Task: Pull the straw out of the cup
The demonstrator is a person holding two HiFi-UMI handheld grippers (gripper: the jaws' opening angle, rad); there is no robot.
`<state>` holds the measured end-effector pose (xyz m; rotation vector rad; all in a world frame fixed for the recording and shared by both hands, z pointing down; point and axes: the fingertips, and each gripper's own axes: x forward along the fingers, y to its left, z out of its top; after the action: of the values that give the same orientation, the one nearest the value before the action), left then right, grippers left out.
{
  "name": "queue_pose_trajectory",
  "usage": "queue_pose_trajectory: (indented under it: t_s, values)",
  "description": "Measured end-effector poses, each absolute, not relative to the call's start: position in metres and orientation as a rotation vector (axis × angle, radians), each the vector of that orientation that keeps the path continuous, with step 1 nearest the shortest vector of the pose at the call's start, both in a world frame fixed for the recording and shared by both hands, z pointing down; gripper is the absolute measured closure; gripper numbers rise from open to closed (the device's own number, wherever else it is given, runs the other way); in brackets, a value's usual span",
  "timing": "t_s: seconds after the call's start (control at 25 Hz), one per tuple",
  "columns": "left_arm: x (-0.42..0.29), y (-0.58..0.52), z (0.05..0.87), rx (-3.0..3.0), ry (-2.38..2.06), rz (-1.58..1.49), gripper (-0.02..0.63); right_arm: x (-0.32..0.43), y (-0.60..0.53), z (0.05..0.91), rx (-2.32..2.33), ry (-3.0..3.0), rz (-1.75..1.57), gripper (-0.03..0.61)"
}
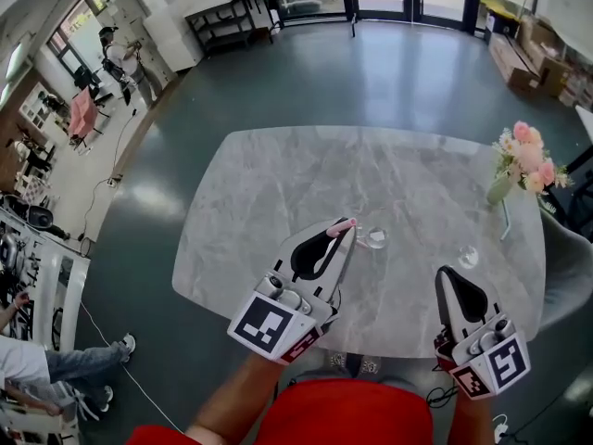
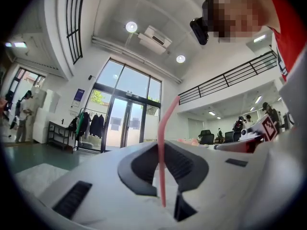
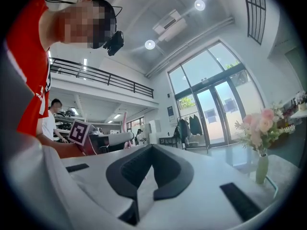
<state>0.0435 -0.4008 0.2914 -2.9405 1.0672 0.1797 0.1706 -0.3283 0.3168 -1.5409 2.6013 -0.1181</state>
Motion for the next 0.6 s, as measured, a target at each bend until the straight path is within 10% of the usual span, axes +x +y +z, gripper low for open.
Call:
queue_pose_trajectory:
  t_s: [0.6]
  values:
    - [0.023, -0.326, 0.281, -2.961, 1.006, 0.321, 0.566, 0.144, -0.297, 0.305, -1.461, 2.606, -0.076, 0.571]
